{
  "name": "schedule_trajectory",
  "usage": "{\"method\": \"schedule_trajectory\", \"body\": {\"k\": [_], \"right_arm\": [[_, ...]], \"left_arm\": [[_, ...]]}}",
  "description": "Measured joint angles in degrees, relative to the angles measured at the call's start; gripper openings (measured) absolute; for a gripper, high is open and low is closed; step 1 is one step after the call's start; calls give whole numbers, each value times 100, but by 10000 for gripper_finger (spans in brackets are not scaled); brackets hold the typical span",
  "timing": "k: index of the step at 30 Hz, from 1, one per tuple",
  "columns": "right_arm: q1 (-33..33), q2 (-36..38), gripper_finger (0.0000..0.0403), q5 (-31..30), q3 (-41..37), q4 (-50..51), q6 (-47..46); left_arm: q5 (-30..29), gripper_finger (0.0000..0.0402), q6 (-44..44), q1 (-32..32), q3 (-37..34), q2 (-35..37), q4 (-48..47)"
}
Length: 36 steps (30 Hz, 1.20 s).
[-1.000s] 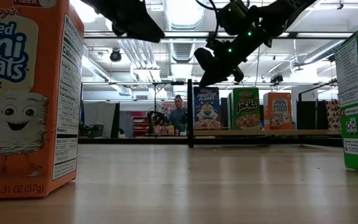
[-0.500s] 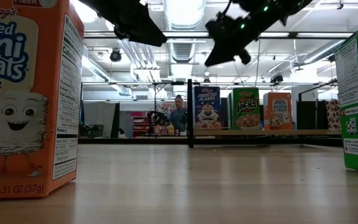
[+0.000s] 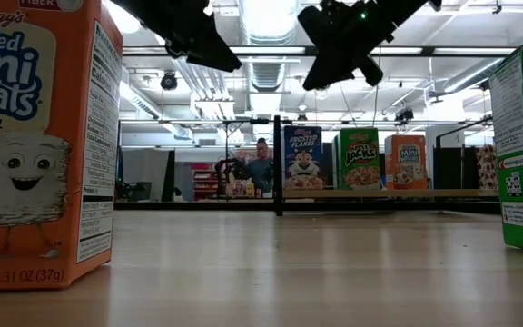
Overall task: Stack cereal on shelf
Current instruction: Put the top blue cereal box on the shelf aligned with the other blue cereal box on the shelf
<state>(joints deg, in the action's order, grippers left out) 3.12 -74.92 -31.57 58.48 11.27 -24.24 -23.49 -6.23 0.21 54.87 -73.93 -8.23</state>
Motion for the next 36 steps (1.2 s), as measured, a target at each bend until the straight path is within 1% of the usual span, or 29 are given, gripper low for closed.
{"method": "schedule_trajectory", "body": {"k": [4,7,11,22,27,36], "right_arm": [[-70,-178,9,25,0,284,-661],[-61,-359,9,32,0,686,-1105],[-60,-602,9,-7,0,877,-1373],[293,-1067,9,-230,-4,792,-1260],[386,-1306,9,-213,-10,493,-1044],[557,-1744,9,-205,-11,-388,-633]], "left_arm": [[0,233,-15,-3,-27,-2,-22],[0,233,-43,-3,-26,-2,-28],[0,233,-82,-3,-26,-2,-37],[0,233,-144,-3,-26,-2,-79],[0,233,-144,-3,-26,-2,-123],[0,233,-141,-3,-28,0,-188]]}}
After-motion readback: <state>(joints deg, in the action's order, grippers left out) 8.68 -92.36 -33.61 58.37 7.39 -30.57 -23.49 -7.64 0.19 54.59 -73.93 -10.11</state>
